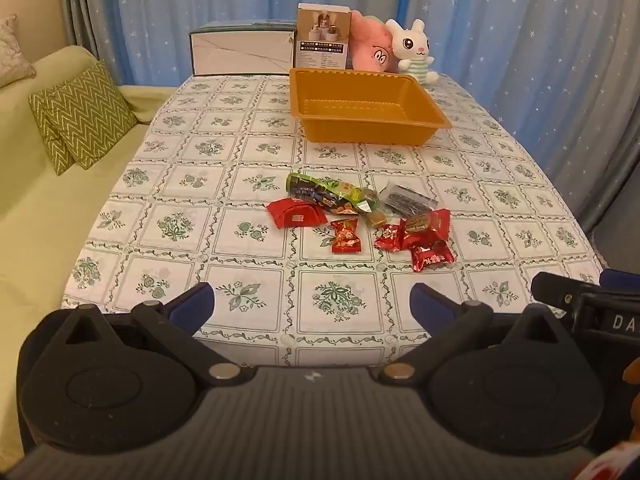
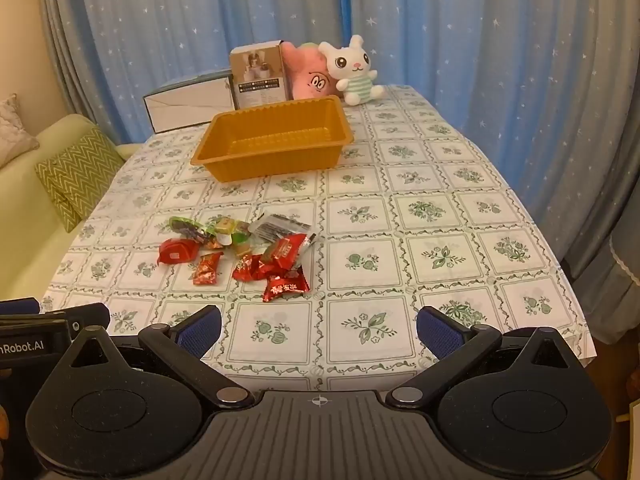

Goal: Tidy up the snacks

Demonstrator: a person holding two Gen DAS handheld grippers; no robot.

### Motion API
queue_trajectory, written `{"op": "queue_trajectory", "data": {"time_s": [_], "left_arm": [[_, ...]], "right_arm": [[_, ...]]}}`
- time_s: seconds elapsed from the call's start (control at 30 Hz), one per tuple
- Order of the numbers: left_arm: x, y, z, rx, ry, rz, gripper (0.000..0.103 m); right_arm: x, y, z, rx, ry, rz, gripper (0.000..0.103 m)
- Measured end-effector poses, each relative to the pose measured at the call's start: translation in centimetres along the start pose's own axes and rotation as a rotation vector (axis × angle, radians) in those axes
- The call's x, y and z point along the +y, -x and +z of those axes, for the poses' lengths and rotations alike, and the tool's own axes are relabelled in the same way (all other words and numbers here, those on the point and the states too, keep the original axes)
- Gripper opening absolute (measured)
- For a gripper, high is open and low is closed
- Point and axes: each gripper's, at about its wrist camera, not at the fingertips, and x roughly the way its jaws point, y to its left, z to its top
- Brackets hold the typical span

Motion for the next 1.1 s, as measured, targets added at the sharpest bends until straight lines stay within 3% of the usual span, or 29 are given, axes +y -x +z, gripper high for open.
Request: {"op": "queue_trajectory", "data": {"time_s": [1.1], "left_arm": [[-0.4, 0.2, -0.1, -0.021, -0.015, -0.016, 0.103]], "right_arm": [[0.0, 0.0, -0.1, 0.001, -0.003, -0.005, 0.103]]}}
